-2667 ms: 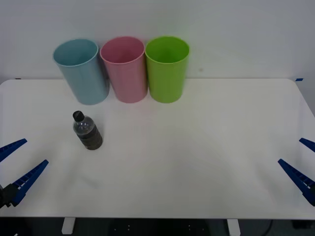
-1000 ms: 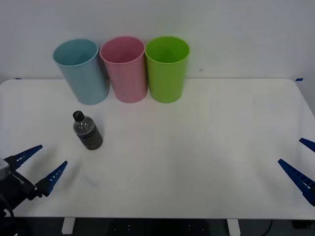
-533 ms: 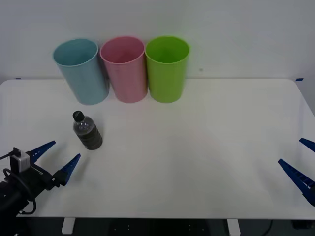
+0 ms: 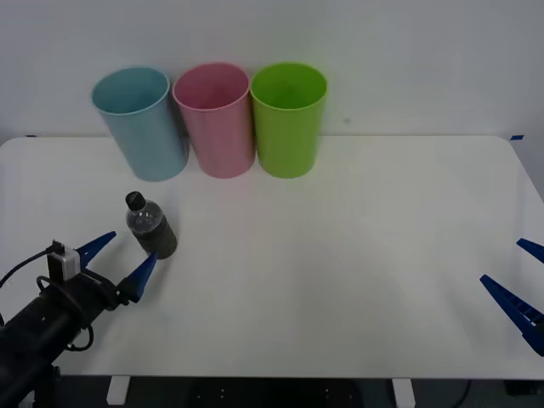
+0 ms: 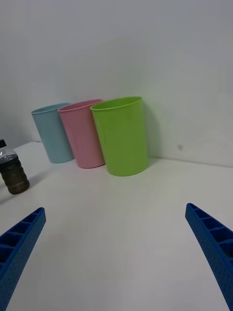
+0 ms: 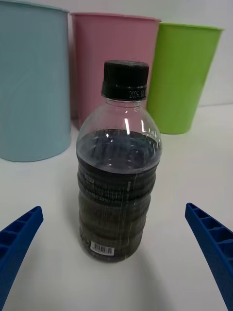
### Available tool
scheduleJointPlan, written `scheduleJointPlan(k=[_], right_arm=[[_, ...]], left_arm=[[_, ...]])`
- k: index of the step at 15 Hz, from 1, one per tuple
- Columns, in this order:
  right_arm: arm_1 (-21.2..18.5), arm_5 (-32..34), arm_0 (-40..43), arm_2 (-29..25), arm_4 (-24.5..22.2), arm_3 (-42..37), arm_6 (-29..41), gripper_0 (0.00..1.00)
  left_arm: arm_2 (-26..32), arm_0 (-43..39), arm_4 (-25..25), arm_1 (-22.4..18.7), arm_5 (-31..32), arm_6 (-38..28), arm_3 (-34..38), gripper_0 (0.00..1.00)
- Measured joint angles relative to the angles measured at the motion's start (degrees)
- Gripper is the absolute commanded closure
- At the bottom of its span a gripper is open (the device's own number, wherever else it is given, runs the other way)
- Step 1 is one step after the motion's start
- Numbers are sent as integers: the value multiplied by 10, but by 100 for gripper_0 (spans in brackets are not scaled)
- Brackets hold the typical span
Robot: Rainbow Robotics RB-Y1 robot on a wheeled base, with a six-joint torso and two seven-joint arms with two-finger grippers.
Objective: Grasp the object on the table and drop it into the matching bin: aluminum can to the light blue bin, PET bottle to the pink bin.
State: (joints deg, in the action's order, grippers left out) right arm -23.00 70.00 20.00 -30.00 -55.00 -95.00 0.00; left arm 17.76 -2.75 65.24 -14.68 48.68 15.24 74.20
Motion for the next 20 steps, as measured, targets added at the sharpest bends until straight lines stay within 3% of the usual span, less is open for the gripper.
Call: scheduleJointPlan(k=[11,20], right_arm=[[0,0,0,0,0,0,0,0],[0,0,0,0,0,0,0,0]], left_arm=[[0,83,20,0,-4,16,-90,0],[-18,112,23,0,-32,22,-110,0]])
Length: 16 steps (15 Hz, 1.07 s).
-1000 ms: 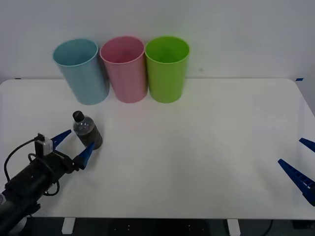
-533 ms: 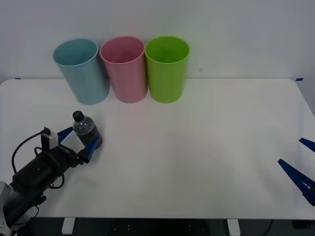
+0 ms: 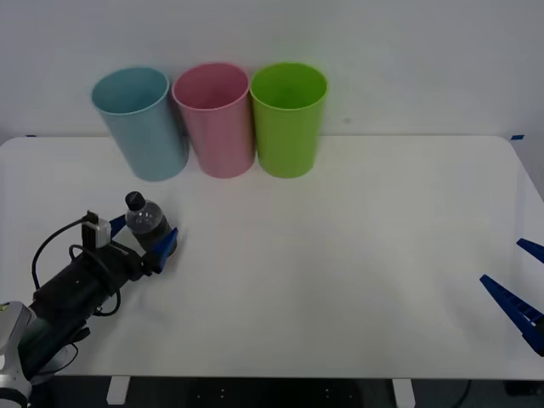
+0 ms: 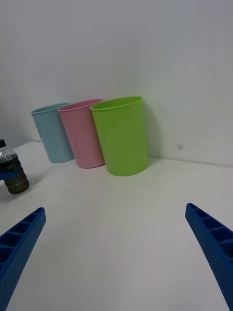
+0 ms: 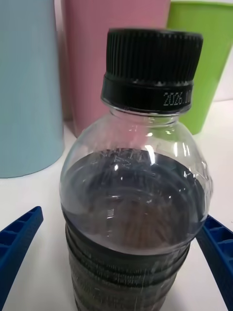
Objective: Grasp the object on the table and drop it into the matching bin: aluminum can to the light blue bin, PET bottle to the pink bin.
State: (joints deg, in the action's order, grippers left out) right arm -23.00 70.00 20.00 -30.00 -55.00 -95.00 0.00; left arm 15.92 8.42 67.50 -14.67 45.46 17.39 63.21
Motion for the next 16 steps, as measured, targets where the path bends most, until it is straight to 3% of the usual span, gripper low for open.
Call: scheduleJointPlan(k=[3,4,5,6,7,16], right_arm=[[0,0,0,0,0,0,0,0],[0,0,0,0,0,0,0,0],[0,0,0,0,0,0,0,0],[0,0,0,0,0,0,0,0],[0,0,0,0,0,0,0,0],[0,0,0,0,0,0,0,0]], left_arm=[[-1,0,0,0,0,0,0,0],[-1,0,0,0,0,0,0,42],[-1,0,0,0,0,2,0,74],[0,0,0,0,0,3,0,89],[0,0,1,0,1,5,0,98],[10,-4,0,0,29,4,0,100]])
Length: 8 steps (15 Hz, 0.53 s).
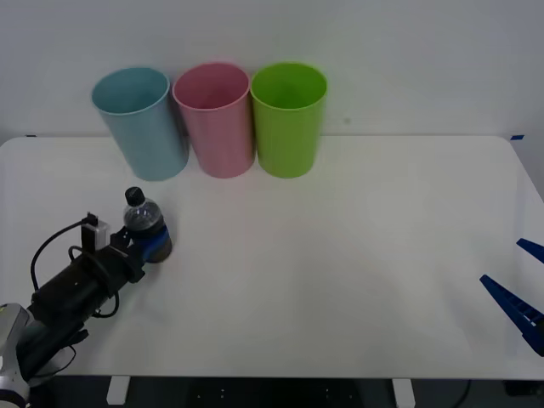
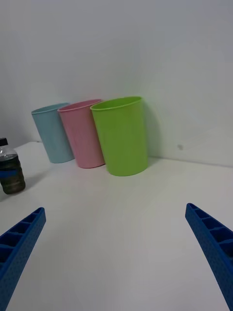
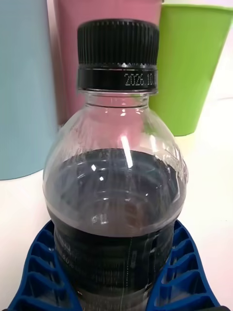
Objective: Grasp the object on the table and drop it into the matching bin: aluminum can to the light blue bin, PET bottle to the pink bin.
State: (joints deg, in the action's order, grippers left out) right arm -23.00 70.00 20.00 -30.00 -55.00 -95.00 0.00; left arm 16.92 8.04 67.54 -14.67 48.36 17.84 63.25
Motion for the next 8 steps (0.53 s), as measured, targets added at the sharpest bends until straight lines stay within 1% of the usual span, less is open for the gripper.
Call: scheduleJointPlan(k=[3,5,8], right_arm=[[0,0,0,0,0,0,0,0],[0,0,0,0,0,0,0,0],[0,0,0,0,0,0,0,0]], left_arm=[[14,-4,-3,-1,24,-4,0,100],[17,-10,-16,-8,39,-8,6,100],[13,-47,-46,-24,42,-23,56,100]])
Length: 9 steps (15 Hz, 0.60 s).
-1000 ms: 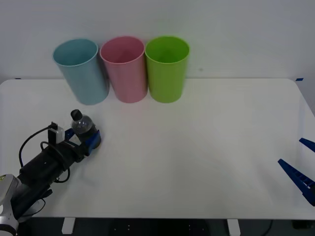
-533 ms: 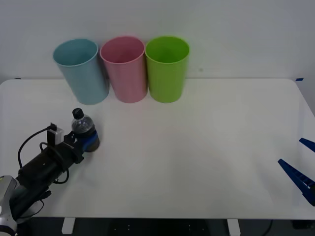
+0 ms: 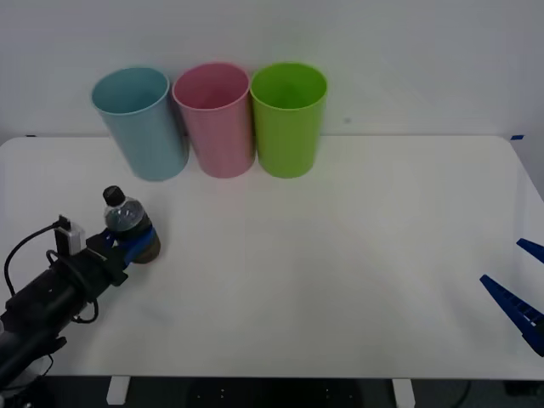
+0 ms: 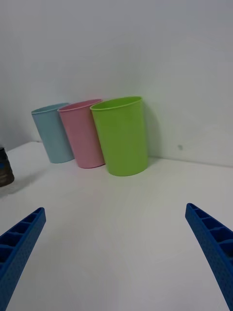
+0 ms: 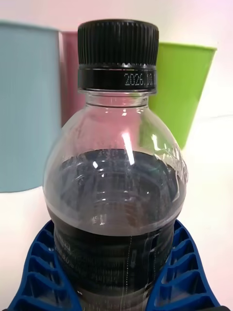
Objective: Grasp the object on the table and drop it into the matching bin: aluminum can to the light blue bin, PET bottle to the pink bin.
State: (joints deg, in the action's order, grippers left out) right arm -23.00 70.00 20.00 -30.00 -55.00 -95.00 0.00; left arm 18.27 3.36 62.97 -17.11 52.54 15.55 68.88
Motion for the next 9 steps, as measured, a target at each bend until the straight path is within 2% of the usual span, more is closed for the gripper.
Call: scheduleJointPlan(k=[5,9], right_arm=[[0,0,0,0,0,0,0,0],[0,0,0,0,0,0,0,0]], left_arm=[[5,-91,-63,-9,-2,-30,115,100],[28,-152,-83,-9,-18,-122,230,100]])
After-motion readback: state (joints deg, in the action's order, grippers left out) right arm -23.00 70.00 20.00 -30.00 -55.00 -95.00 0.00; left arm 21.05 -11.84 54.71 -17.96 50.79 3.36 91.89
